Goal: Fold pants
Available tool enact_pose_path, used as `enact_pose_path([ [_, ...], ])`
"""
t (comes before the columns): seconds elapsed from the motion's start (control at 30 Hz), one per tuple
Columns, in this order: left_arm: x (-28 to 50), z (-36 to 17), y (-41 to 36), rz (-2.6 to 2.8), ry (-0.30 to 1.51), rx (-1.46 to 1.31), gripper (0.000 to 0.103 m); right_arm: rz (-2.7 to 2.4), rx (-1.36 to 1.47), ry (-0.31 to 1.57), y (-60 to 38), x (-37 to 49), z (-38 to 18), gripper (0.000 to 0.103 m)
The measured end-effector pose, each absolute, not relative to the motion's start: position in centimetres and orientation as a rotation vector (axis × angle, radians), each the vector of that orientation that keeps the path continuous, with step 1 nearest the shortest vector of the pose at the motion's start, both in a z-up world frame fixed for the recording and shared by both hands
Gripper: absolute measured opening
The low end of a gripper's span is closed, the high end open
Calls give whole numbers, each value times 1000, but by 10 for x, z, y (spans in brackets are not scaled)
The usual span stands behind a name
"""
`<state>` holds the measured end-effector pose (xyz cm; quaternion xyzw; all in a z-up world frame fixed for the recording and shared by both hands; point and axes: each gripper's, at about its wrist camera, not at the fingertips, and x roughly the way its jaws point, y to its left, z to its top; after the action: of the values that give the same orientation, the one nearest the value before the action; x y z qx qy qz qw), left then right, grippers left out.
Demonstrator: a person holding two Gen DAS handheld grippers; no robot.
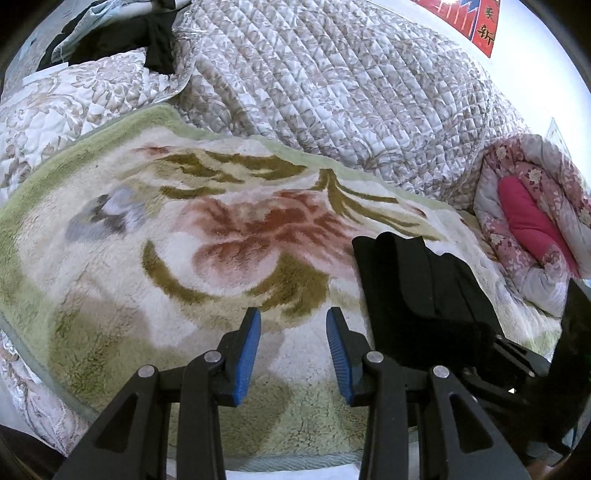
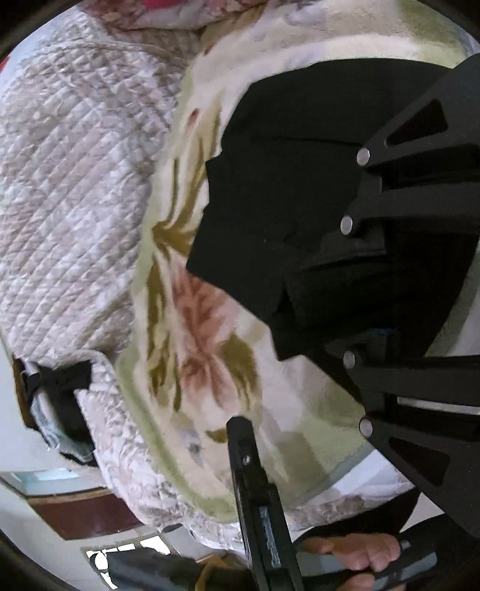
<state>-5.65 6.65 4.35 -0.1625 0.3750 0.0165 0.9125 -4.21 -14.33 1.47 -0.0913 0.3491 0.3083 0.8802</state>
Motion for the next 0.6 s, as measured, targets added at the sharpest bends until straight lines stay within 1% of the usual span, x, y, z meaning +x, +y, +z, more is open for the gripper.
enact_pose_path([
  [0.1, -55, 42, 66, 32, 779, -337, 39, 676, -159, 754, -146, -43, 20, 45],
  [0.17, -54, 43, 65, 26, 775, -332, 39, 704, -122, 755, -151, -47, 29, 45],
  [0.23, -55, 43, 64, 23, 772, -327, 39, 743, -64, 744, -158, -52, 39, 49],
  [0.3, -54, 43, 63, 21, 774, -322, 39, 788, -12, 700, -168, -60, 52, 58],
  [0.4, -52, 40, 61, 23, 783, -314, 39, 792, 4, 643, -179, -67, 64, 59],
  [0.47, -52, 40, 59, 17, 786, -311, 39, 749, 32, 639, -192, -66, 61, 59],
  [0.5, -52, 41, 57, 12, 784, -308, 39, 703, 46, 655, -200, -62, 56, 50],
  [0.53, -51, 42, 56, 6, 782, -306, 39, 650, 49, 683, -206, -57, 49, 43],
  [0.57, -51, 42, 54, -2, 780, -305, 39, 584, 47, 726, -213, -50, 38, 28],
  [0.6, -51, 43, 51, -13, 777, -305, 39, 550, 42, 761, -216, -45, 29, 21],
])
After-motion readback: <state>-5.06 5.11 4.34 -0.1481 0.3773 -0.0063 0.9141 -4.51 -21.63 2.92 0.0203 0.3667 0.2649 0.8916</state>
